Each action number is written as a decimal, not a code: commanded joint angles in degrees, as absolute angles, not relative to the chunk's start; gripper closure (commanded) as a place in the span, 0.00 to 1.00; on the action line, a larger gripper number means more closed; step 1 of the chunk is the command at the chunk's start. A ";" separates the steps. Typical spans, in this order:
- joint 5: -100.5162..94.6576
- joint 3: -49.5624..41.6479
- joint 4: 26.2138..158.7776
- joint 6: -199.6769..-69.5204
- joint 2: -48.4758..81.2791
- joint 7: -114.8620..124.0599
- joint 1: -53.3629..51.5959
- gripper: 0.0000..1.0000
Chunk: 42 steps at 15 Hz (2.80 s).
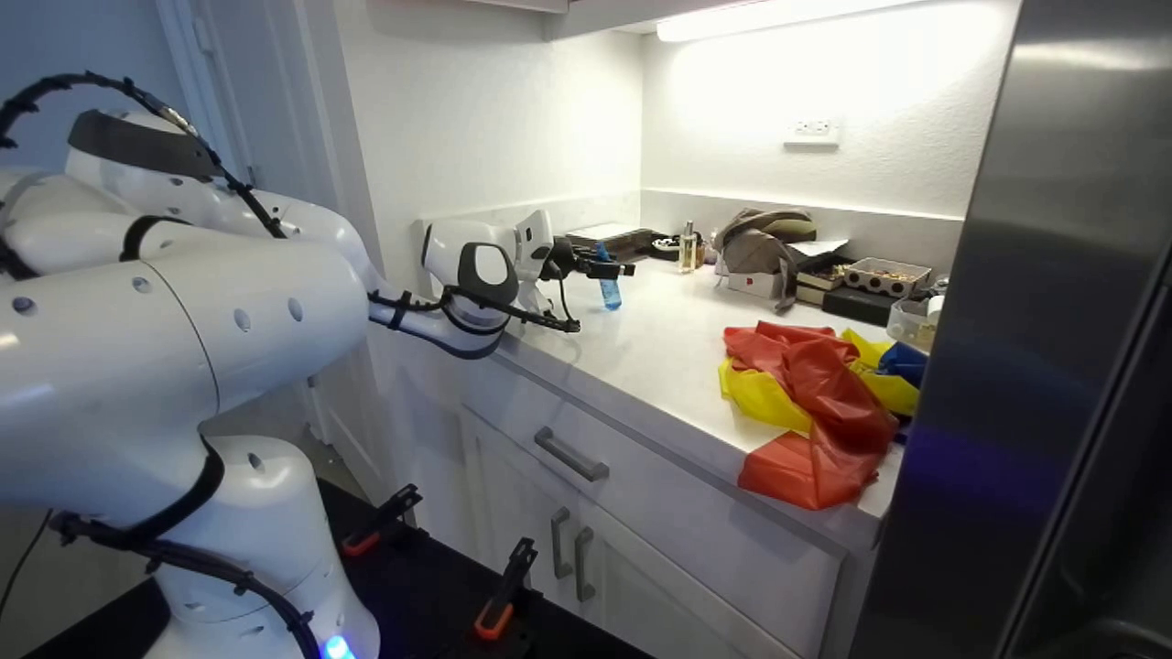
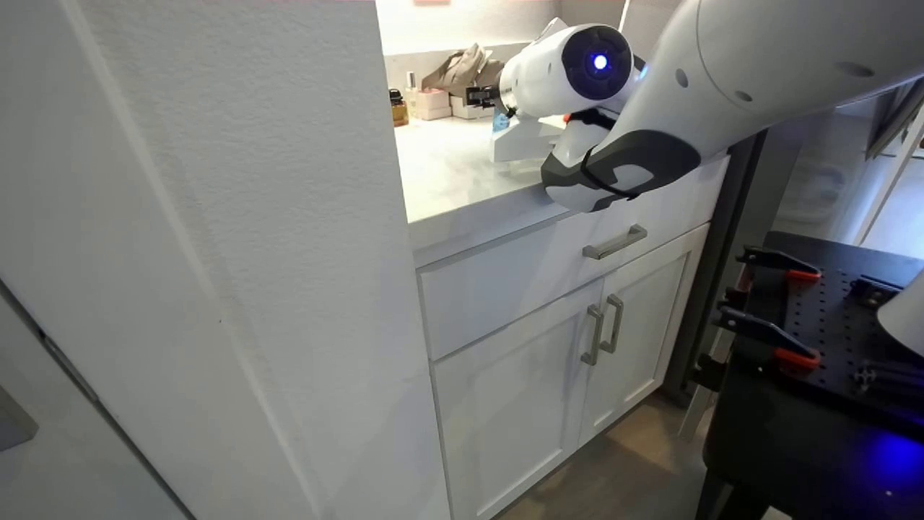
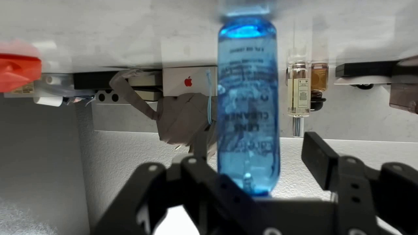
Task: Remove the blue bottle from the cabinet and put it on the counter
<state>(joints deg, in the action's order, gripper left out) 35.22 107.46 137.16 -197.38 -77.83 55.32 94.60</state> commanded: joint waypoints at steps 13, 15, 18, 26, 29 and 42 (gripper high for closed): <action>31.94 105.59 136.30 -203.43 -75.24 53.69 97.64 0.00; 24.53 101.10 135.43 -199.00 -74.18 57.61 93.33 0.00; 23.33 100.48 134.91 -198.75 -75.58 57.01 93.13 0.00; 19.14 97.95 134.06 -198.36 -69.20 55.71 91.79 0.00; 19.14 98.02 134.07 -198.36 -69.20 55.71 91.79 0.00; 16.08 94.40 131.83 -192.23 -54.31 45.68 90.91 0.00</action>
<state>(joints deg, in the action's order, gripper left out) 17.49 95.52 132.48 -195.11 -60.87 50.11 91.69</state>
